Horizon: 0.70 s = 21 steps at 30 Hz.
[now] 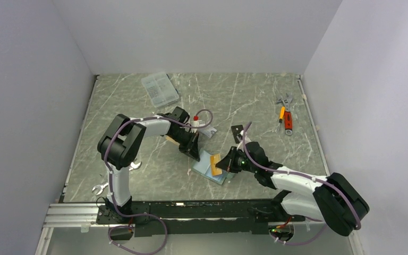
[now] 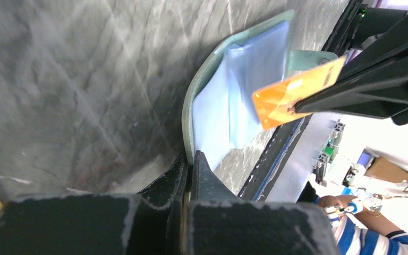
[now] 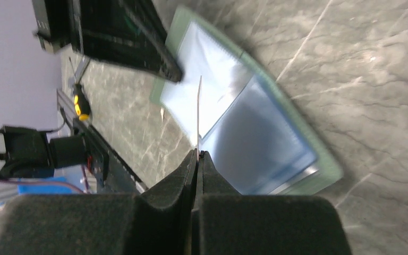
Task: Put the credit cards into the card holder
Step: Insert the credit card into the card holder.
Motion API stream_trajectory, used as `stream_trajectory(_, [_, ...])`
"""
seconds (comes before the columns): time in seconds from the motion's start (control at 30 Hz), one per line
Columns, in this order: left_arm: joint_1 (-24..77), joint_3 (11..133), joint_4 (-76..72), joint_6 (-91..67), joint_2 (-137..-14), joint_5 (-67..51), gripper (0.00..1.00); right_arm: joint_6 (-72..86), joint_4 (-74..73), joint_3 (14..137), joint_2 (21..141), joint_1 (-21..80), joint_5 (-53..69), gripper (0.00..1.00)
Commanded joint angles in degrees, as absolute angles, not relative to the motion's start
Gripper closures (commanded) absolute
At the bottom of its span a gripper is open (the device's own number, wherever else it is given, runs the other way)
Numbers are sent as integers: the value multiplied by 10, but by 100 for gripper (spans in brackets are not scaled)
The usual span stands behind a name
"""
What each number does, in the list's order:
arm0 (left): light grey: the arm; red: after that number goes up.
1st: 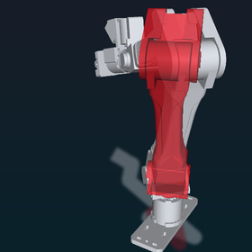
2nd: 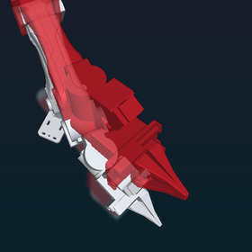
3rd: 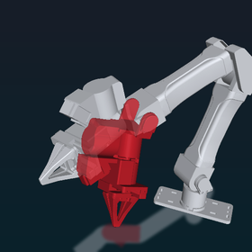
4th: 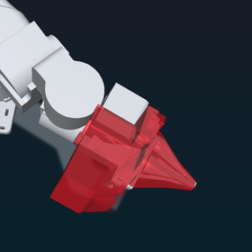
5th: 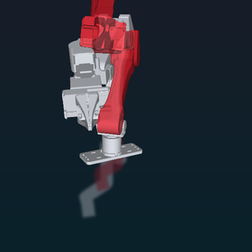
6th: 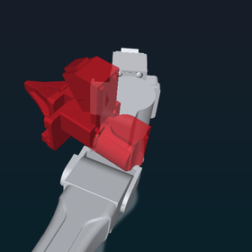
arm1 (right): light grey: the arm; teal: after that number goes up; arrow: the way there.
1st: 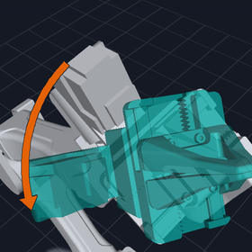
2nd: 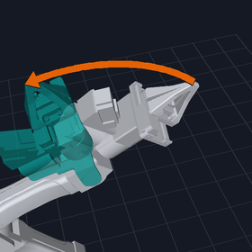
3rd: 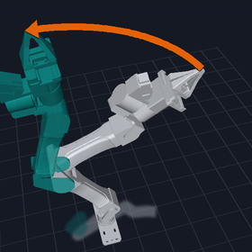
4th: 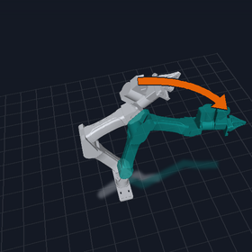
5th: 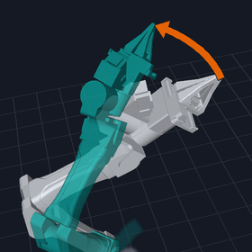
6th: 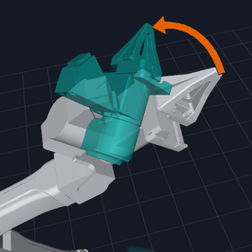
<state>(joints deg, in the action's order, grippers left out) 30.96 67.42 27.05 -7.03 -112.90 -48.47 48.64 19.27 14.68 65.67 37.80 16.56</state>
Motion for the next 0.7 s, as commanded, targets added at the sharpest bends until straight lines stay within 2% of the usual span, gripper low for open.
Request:
stream_trajectory(0.0, [313,631,223,-128,-1084,-476,100,516,204,145,629,375,98,100])
stream_trajectory(0.17, [308,618,186,-186,-1068,-485,100,536,202,170,630,375,56,100])
stream_trajectory(0.43, [238,616,180,-216,-1073,-494,100,522,219,232,712,383,92,100])
stream_trajectory(0.67, [224,548,117,-267,-1032,-496,100,531,250,245,763,390,54,100])
